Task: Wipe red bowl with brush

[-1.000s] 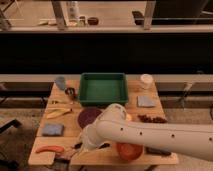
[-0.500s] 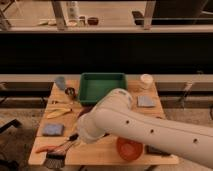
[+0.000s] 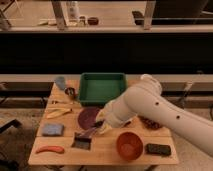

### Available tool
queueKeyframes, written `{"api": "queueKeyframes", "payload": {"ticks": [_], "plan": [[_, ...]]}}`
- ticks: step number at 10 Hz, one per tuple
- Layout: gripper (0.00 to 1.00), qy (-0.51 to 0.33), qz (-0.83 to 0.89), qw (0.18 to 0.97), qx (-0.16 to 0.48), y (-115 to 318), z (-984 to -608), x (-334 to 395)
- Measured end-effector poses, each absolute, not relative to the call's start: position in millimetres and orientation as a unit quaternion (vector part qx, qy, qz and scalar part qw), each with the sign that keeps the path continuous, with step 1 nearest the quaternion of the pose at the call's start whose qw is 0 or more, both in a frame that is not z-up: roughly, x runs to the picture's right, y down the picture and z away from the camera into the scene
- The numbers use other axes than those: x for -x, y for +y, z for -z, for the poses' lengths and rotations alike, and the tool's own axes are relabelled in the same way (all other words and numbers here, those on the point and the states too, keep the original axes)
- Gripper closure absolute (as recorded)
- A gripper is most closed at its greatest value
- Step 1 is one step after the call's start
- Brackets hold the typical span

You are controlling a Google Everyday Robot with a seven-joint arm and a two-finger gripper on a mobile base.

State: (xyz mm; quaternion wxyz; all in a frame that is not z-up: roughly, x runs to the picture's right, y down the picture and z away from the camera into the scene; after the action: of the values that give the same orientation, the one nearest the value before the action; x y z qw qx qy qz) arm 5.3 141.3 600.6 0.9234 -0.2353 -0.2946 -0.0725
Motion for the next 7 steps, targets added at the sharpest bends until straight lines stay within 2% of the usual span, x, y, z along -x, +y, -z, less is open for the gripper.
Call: {"api": "queueKeyframes", "payload": {"ticks": [4,7], "plan": [[1.0,-0.255,0.072,0.936,0.23,160,-658,-108],[1.0,-0.191,0.115,0.954,0.2,162,-682,-153]]}}
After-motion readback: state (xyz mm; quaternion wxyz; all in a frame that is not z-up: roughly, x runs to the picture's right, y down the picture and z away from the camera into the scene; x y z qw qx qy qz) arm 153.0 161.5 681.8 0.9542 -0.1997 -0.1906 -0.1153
